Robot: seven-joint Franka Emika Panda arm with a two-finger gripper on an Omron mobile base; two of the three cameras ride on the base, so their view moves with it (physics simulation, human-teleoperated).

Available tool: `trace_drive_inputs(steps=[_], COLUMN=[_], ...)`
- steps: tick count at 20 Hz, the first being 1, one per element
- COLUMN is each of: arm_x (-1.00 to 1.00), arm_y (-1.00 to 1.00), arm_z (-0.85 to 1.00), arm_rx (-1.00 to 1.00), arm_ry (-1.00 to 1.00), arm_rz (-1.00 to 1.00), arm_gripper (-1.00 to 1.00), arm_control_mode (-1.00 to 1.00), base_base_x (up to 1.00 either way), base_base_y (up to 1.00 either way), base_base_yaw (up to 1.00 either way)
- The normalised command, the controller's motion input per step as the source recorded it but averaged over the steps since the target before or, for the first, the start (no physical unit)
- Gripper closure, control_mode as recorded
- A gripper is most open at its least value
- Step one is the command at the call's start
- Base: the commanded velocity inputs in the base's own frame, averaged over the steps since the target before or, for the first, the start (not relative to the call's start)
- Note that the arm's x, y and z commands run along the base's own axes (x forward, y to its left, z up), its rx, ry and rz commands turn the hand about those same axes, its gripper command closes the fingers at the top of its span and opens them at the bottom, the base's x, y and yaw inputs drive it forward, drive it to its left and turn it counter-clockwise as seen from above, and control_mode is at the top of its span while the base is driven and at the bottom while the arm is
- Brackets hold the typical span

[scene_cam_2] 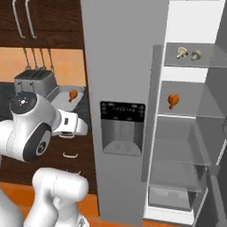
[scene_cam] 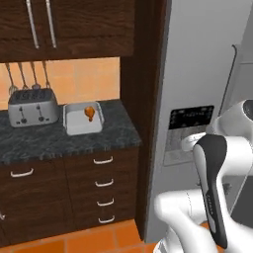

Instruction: Place one mushroom and one chicken drumstick in each tupperware on the nearby counter, to pack two identical lunches.

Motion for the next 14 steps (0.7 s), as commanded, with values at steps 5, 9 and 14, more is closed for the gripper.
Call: trace_drive_inputs(steps=[5,9,14], arm_x=[0.00,0.00,0.00], arm_y=[0.00,0.00,0.00], arm_z=[0.00,0.00,0.00], arm_rx=[0.00,0.00,0.00], arm_ry=[0.00,0.00,0.00], arm_rz=[0.00,0.00,0.00], arm_gripper=[-1.00,-1.00,-1.00], arm_control_mode=[1.00,1.00,1.00], base_base_x=[0.14,0.25,0.55], base_base_y=[-1.00,-0.88,-0.49], base_base_yaw=[0.00,0.00,0.00])
